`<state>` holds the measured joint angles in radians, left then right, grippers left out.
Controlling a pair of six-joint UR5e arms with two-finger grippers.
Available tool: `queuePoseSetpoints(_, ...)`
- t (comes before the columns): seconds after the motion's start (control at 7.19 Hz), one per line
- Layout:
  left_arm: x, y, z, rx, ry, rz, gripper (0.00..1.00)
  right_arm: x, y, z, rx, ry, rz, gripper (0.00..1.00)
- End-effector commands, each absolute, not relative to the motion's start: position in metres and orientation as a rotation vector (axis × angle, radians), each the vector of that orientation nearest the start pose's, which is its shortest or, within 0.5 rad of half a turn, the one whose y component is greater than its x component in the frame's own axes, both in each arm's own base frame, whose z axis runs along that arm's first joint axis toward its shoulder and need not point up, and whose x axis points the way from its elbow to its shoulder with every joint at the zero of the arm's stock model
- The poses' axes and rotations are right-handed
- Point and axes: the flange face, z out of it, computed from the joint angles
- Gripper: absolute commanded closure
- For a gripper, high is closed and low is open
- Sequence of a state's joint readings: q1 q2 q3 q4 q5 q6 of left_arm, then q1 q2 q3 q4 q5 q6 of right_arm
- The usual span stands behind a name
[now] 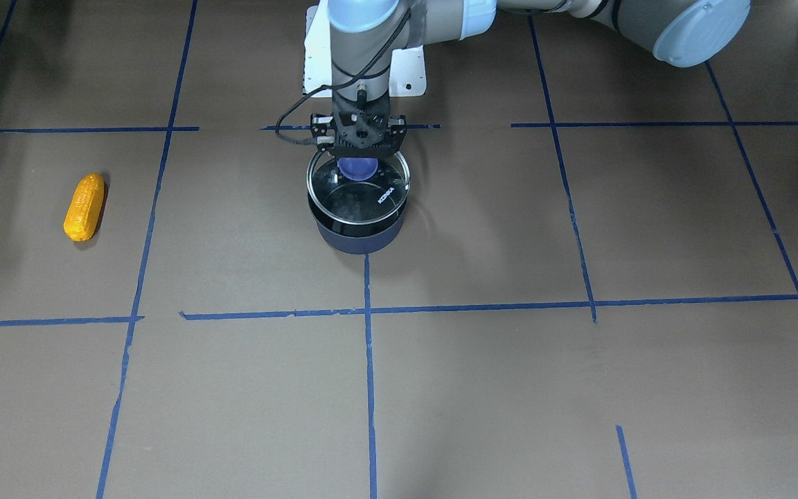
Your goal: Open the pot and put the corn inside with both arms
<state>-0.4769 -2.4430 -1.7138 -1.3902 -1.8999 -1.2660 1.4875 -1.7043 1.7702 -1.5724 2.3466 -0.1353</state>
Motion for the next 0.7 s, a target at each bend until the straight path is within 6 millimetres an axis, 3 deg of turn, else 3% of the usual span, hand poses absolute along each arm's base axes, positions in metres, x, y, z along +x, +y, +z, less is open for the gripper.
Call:
queuePoseSetpoints(0.0, 0.485, -0.395, 0.137, 0.078, 0.887, 0.003, 0.91, 0.027, -0.443, 0.622, 0.082, -0.774, -0.233, 0.00)
queuePoseSetpoints(0.14, 0.458, -0.394, 0.168, 0.146, 0.872, 0.115, 0.91, 0.027, -0.443, 0.622, 0.084, -0.774, -0.234, 0.00)
queuePoseSetpoints(0.28, 0.425, -0.402, 0.215, 0.187, 0.854, 0.139, 0.91, 0.026, -0.443, 0.621, 0.084, -0.774, -0.234, 0.00)
queuePoseSetpoints(0.42, 0.411, -0.397, 0.278, 0.209, 0.853, 0.170, 0.91, 0.027, -0.443, 0.622, 0.083, -0.774, -0.232, 0.00)
queuePoseSetpoints(0.56, 0.407, -0.394, 0.314, 0.239, 0.894, 0.175, 0.91, 0.026, -0.443, 0.621, 0.084, -0.774, -0.234, 0.00)
